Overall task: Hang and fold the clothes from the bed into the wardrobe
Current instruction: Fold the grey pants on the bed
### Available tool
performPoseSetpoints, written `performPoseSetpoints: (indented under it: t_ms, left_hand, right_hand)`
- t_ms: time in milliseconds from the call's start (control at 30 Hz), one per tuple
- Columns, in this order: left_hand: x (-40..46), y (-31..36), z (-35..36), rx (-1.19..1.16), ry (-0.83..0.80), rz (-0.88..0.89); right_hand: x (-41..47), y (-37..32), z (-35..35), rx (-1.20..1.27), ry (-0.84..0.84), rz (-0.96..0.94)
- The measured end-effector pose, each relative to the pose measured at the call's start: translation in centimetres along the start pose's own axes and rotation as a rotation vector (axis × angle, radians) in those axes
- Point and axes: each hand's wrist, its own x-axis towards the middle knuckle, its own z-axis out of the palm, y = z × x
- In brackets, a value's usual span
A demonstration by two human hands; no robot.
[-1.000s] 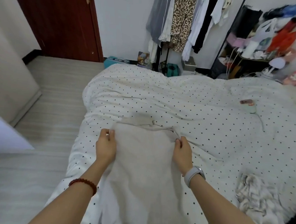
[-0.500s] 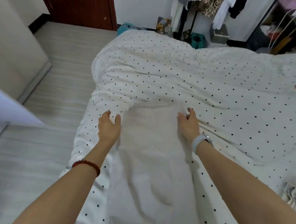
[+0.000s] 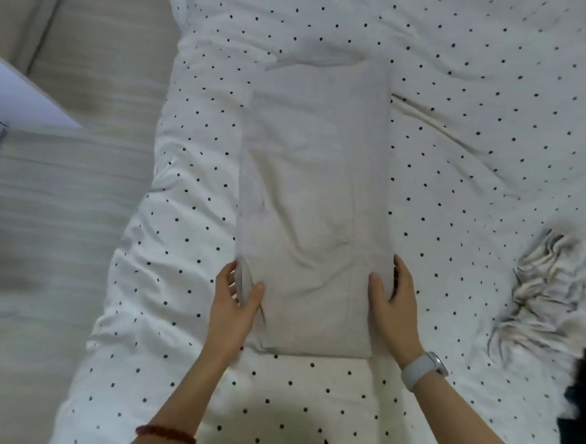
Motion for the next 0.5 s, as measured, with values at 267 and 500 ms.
performPoseSetpoints:
  t_ms: [267, 500]
  left_hand:
    - [-4.8, -4.7, -0.6, 0.05, 0.013, -0.066]
    - [-5.3, -5.0, -0.6, -0.398, -0.018, -0.375]
  right_hand:
    - [-8.3, 3.7, -0.8, 0.079, -0.049, 0.235]
    - [-8.5, 2.2, -1.0, 0.304, -0.033, 0.331]
